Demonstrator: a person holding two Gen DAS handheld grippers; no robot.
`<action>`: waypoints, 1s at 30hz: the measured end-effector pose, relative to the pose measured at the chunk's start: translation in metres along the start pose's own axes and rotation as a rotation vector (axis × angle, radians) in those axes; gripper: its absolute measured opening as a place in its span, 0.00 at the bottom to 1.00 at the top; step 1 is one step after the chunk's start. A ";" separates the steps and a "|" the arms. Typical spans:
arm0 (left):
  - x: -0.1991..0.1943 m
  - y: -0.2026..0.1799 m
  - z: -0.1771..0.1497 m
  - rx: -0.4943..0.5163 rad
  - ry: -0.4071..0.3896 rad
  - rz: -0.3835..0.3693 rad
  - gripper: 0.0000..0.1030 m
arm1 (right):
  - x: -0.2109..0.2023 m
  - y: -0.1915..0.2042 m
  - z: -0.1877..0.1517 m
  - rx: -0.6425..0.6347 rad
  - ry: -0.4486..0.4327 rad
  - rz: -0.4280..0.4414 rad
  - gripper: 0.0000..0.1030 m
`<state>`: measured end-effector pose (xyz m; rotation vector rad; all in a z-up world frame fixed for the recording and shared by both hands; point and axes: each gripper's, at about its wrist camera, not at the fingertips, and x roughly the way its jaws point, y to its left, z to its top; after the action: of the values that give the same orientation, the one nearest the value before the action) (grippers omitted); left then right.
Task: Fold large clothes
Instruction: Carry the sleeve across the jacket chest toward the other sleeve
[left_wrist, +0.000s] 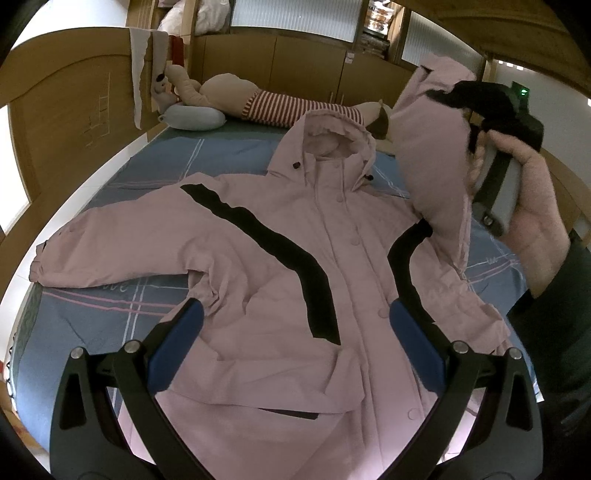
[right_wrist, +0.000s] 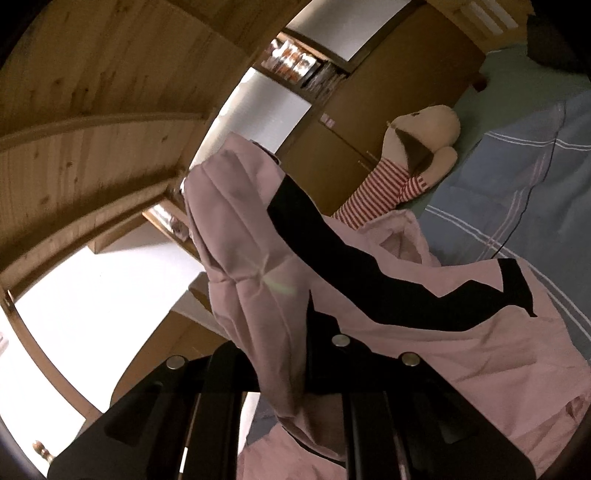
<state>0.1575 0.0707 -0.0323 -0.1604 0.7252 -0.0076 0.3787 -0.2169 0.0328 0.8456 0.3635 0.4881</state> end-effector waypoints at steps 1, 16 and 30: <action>0.000 0.000 0.000 0.000 0.000 0.000 0.98 | 0.004 0.001 -0.003 -0.008 0.009 0.000 0.11; -0.001 0.005 0.001 -0.007 0.006 0.000 0.98 | 0.062 0.010 -0.069 -0.174 0.164 -0.061 0.11; 0.000 0.002 0.000 -0.010 0.016 -0.014 0.98 | 0.101 -0.005 -0.127 -0.297 0.288 -0.133 0.11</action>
<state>0.1573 0.0730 -0.0330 -0.1757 0.7403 -0.0190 0.4019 -0.0859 -0.0602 0.4596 0.5925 0.5256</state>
